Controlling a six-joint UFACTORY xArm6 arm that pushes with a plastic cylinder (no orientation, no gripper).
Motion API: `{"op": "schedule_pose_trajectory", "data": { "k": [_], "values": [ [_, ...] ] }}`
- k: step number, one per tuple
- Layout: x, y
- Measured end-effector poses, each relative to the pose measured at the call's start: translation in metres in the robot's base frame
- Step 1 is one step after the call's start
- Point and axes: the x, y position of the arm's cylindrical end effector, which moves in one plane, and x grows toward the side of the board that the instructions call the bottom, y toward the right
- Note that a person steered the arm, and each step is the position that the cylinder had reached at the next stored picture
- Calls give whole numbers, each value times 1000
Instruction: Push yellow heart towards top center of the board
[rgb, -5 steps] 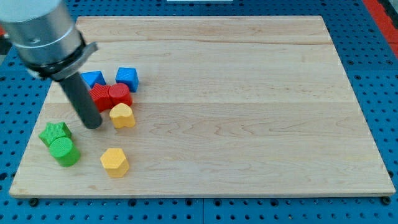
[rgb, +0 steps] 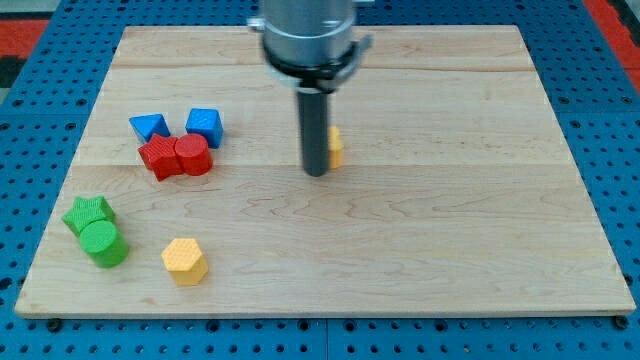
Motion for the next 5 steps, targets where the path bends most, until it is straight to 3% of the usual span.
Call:
{"op": "schedule_pose_trajectory", "data": {
  "k": [3, 5],
  "values": [
    [-89, 49],
    [-164, 49]
  ]
}}
